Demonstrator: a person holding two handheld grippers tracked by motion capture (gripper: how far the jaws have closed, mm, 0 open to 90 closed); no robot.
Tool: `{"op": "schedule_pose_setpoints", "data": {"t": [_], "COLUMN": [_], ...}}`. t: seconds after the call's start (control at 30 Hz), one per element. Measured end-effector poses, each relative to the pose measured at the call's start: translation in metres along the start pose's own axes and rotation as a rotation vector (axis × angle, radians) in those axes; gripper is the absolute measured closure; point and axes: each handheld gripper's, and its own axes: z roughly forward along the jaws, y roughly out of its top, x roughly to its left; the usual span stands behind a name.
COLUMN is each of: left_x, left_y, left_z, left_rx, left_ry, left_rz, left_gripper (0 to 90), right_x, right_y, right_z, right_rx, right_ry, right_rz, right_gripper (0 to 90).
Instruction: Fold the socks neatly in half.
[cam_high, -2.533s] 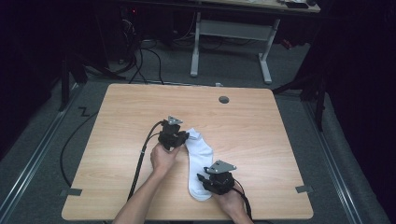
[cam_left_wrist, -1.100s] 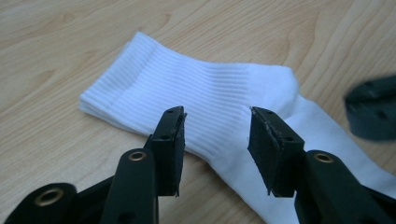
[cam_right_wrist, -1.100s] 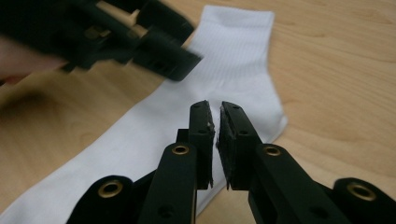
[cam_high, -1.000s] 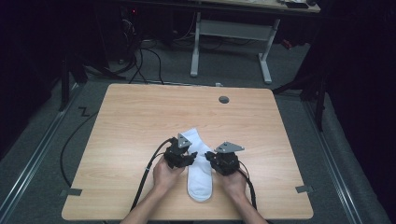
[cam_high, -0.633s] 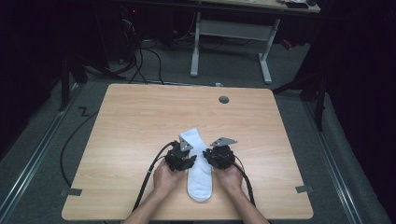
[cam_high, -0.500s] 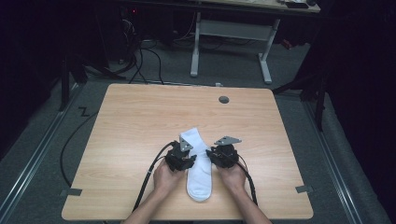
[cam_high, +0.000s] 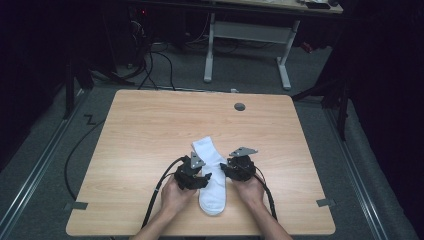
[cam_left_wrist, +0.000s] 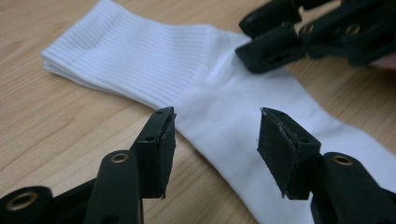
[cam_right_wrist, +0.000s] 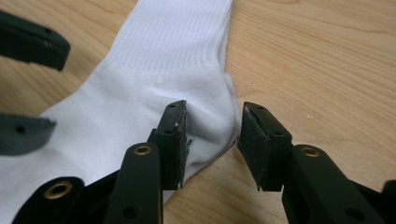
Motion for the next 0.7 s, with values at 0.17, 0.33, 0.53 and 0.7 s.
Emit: {"op": "schedule_pose_setpoints", "data": {"t": [0.17, 0.33, 0.53, 0.7], "left_x": [0.002, 0.009, 0.029, 0.049], "left_y": [-0.001, 0.001, 0.006, 0.020], "left_z": [0.006, -0.001, 0.000, 0.004], "left_rx": [0.024, -0.036, -0.030, -0.013], "left_ry": [0.001, -0.012, 0.012, 0.024], "left_rz": [-0.018, -0.056, -0.099, -0.139], "left_gripper": [44.1, 43.5, 44.4, 45.5], "right_x": [0.002, 0.003, 0.009, 0.018], "right_y": [-0.001, -0.002, -0.007, -0.010], "right_z": [0.000, -0.012, -0.023, -0.020], "right_rx": [-0.008, -0.046, -0.068, -0.069], "right_ry": [-0.018, -0.015, 0.023, 0.054], "right_rz": [-0.006, -0.009, -0.020, -0.033], "right_gripper": [59.6, 60.2, 61.8, 61.8]}}
